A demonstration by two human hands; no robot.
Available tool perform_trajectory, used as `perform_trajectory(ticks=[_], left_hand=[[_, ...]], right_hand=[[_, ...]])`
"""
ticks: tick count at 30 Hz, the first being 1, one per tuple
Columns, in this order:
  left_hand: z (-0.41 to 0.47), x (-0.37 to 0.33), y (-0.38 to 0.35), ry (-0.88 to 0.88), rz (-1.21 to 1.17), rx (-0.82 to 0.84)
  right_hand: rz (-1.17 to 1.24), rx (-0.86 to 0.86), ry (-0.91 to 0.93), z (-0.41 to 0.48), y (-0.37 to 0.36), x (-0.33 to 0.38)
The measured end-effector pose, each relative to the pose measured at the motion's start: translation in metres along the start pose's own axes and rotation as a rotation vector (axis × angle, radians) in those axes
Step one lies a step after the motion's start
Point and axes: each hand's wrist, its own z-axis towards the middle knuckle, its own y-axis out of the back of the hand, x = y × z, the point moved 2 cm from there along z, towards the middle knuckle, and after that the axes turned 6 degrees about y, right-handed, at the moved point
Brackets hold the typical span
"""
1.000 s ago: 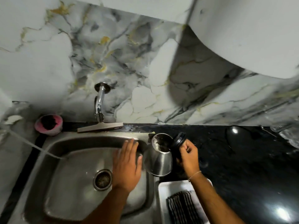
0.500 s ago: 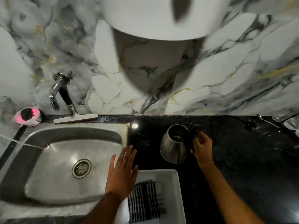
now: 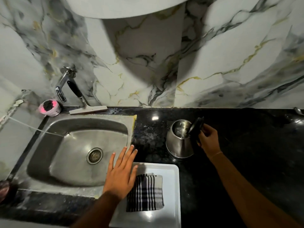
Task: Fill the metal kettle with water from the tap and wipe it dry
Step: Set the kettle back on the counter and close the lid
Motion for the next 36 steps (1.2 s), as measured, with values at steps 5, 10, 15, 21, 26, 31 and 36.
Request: perform_trajectory(ticks=[5,10,15,21,26,31,36], left_hand=[[-0.004,-0.008,-0.007,-0.038,0.034,0.026],[0.006,-0.013,-0.003,-0.025,0.046,0.033],[0.019,-0.029,-0.002,-0.034,0.044,0.055],[0.02,-0.051,0.0,-0.064,0.031,0.033],[0.006,-0.059,-0.008,-0.103,0.007,0.069],[-0.015,-0.055,-0.034,-0.108,-0.02,0.327],[-0.03,-0.037,-0.077,0.125,0.046,0.599]], right_hand=[[0.029,0.085,0.027,-0.001,0.006,0.002],[0.016,0.158,0.049,0.001,0.021,-0.005],[-0.249,0.276,0.058,0.015,0.031,0.001],[-0.953,0.367,-0.062,0.028,0.006,0.023],[-1.031,0.383,-0.147,0.021,-0.004,0.031],[-1.098,0.49,-0.286,0.028,-0.007,0.044],[-1.087,0.507,-0.343,0.026,-0.011,0.045]])
